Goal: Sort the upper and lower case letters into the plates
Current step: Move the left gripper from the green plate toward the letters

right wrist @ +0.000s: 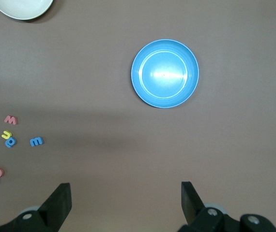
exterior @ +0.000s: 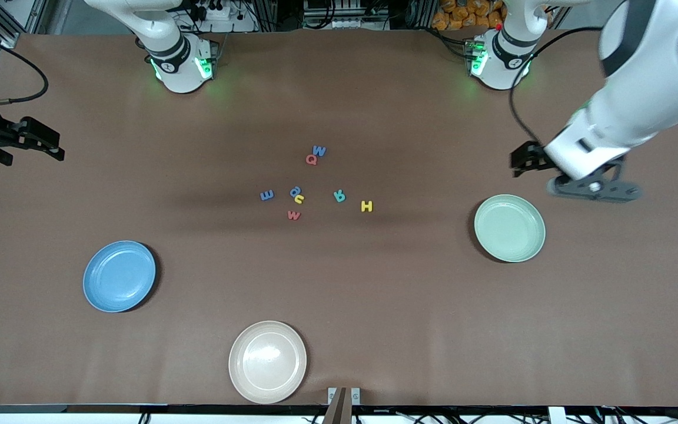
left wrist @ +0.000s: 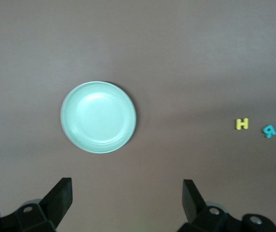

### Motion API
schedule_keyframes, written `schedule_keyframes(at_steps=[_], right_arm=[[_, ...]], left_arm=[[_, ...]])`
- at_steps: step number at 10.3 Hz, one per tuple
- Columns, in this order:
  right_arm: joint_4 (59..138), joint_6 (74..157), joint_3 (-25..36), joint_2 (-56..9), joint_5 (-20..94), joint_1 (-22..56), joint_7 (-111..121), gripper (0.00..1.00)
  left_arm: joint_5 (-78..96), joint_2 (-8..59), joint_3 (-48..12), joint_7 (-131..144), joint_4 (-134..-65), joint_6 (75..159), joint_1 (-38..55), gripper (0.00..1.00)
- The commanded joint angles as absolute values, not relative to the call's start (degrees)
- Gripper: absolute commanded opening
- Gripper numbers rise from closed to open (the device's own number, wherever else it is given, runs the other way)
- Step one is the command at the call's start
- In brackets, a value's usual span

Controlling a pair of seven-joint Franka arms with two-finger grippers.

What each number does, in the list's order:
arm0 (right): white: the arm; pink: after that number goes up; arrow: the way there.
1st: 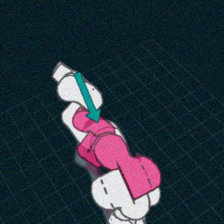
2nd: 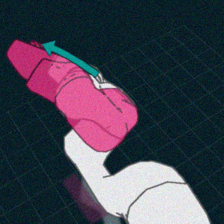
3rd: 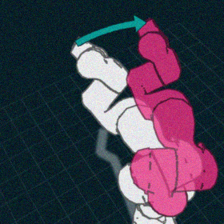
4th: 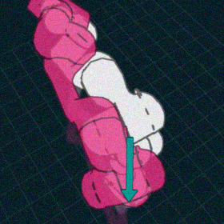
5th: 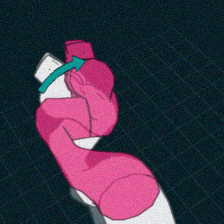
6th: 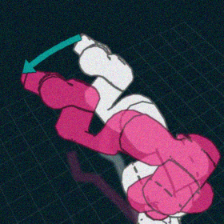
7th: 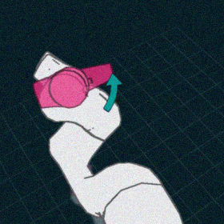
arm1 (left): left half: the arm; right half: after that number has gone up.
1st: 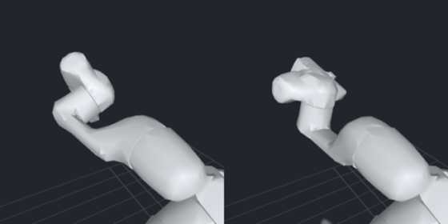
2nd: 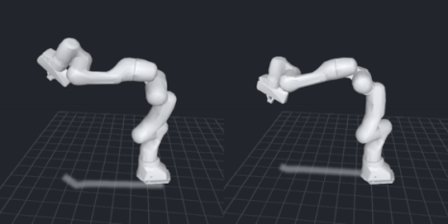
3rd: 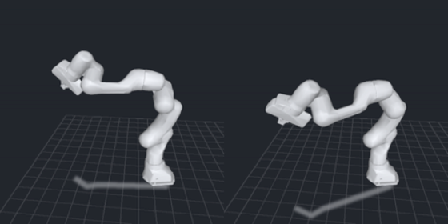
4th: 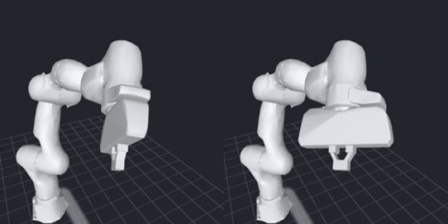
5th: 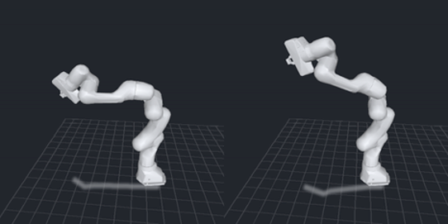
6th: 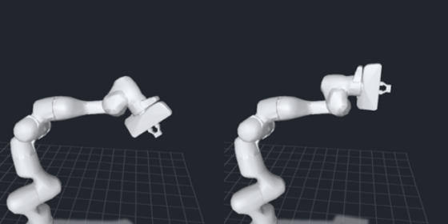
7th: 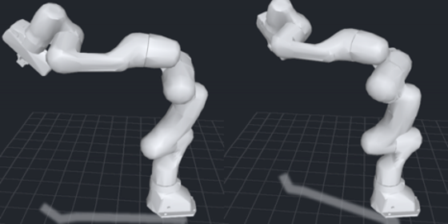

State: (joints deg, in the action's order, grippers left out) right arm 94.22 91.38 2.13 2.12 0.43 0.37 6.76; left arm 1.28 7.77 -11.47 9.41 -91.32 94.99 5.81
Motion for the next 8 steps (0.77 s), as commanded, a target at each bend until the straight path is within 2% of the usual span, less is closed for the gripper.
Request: schedule_keyframes(at_steps=[1, 8], right_arm=[[94.75, 91.05, 2.11, 2.81, 1.58, -0.09, 7.73, 1.0], [94.92, 91.84, 1.93, 1.32, 1.67, 0.53, 7.73, 1.0]], left_arm=[[3.69, 11.06, -12.57, 15.61, -91.23, 97.37, 9.03, 1.0], [-3.06, 25.73, -12.57, 40.13, -91.67, 112.12, 26.87, 1.0]])
